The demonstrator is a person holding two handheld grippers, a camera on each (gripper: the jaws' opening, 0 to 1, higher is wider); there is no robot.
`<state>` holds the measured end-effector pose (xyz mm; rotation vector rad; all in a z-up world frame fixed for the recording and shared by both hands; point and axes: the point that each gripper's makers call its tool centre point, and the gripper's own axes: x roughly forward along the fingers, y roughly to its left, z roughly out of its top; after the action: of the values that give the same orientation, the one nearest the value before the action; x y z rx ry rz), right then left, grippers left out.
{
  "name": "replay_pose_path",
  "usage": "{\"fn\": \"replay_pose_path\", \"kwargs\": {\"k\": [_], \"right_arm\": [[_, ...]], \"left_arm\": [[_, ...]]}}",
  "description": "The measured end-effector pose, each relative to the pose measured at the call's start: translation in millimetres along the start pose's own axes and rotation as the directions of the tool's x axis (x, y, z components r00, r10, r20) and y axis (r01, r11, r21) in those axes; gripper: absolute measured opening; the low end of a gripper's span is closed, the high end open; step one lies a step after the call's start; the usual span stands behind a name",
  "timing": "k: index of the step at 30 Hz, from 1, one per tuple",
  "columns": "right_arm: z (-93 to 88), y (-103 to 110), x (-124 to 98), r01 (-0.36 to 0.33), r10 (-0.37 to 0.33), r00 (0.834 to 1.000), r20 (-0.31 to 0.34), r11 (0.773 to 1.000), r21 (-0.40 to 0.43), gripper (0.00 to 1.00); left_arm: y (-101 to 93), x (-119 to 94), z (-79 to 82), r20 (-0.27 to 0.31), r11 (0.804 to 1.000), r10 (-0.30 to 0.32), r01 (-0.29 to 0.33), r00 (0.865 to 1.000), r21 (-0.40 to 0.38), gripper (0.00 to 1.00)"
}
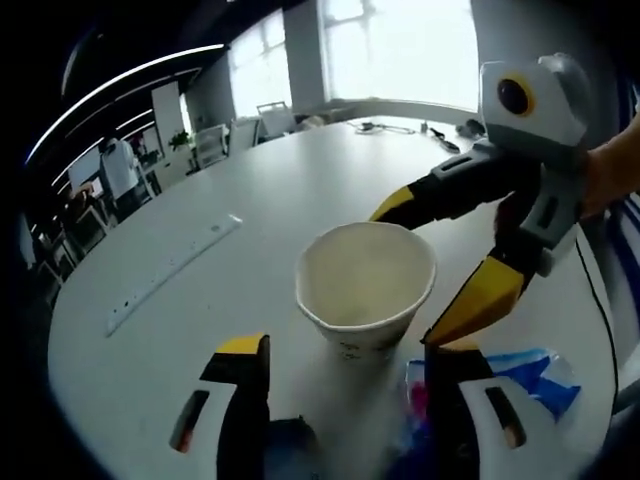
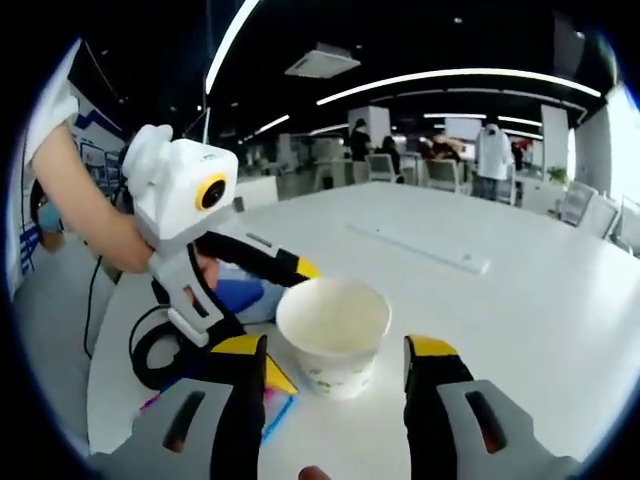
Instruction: Arrange the tabletop items into an orderly group along one side of the table until the central work area is clear of visible clutter.
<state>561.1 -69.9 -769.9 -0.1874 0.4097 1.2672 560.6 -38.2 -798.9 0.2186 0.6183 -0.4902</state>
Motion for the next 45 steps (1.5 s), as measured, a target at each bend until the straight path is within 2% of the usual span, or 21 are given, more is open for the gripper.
{"fn": "replay_pose_path", "kwargs": {"k": [8, 16, 19, 27, 34, 45], "right_arm": [[3.0, 4.8, -6.5, 0.007, -0.007, 1.000, -0.011, 0.999, 0.039, 0.59], [6.2, 11.2, -12.7, -0.002, 0.003, 1.000, -0.016, 0.999, 0.034, 0.62], [8.9, 12.2, -16.5, -0.005, 0.006, 1.000, -0.019, 1.000, 0.028, 0.63], [16.8, 16.5, -25.2, -0.007, 0.007, 1.000, -0.017, 1.000, 0.023, 0.65], [22.4, 23.9, -37.7, 0.018, -0.018, 1.000, -0.006, 1.000, 0.013, 0.65], [28.7, 38.9, -50.1, 0.032, -0.032, 0.999, -0.021, 0.999, -0.005, 0.65]], "left_arm": [[4.6, -14.3, 0.2, 0.008, 0.999, 0.023, -0.022, 1.000, -0.039, 0.71], [12.4, -33.6, 1.7, 0.015, 0.996, 0.057, -0.056, 0.998, -0.064, 0.77], [17.9, -41.0, 2.6, 0.015, 0.993, 0.095, -0.094, 0.995, -0.067, 0.83], [16.3, -57.9, 6.6, 0.027, 0.992, 0.107, -0.104, 0.994, -0.072, 0.84], [14.4, -76.3, 2.3, 0.024, 0.992, 0.115, -0.113, 0.993, -0.060, 0.84], [20.0, -102.4, 7.1, 0.048, 0.989, 0.142, -0.139, 0.989, -0.051, 0.83]]}}
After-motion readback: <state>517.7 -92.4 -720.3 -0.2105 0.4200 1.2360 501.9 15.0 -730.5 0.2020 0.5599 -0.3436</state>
